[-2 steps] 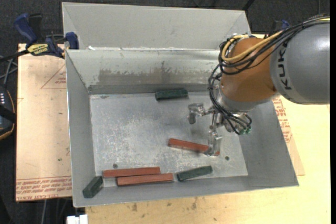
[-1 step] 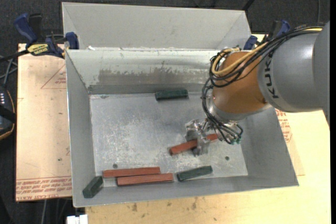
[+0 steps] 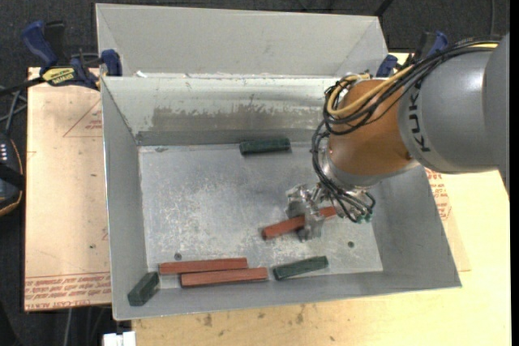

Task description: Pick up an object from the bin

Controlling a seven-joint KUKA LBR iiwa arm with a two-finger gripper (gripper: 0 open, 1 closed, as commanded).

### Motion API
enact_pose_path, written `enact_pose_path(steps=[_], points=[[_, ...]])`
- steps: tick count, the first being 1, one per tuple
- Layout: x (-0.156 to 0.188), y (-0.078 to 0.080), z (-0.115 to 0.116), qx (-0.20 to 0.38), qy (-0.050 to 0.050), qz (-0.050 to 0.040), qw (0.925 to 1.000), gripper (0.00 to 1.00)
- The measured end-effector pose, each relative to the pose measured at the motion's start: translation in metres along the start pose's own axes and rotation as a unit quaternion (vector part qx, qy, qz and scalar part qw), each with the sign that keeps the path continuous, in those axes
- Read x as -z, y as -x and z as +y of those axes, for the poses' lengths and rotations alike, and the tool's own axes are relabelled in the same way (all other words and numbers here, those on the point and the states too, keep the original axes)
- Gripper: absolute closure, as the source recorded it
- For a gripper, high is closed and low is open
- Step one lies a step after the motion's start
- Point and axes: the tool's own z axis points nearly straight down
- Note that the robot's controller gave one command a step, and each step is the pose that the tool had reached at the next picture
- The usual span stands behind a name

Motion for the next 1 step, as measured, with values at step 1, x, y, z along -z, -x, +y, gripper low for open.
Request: enact_pose_path(steps=[1], points=[[0.2029, 0.0418, -0.0101, 0.017, -0.002, -0.0044, 0.9998, 1.00]])
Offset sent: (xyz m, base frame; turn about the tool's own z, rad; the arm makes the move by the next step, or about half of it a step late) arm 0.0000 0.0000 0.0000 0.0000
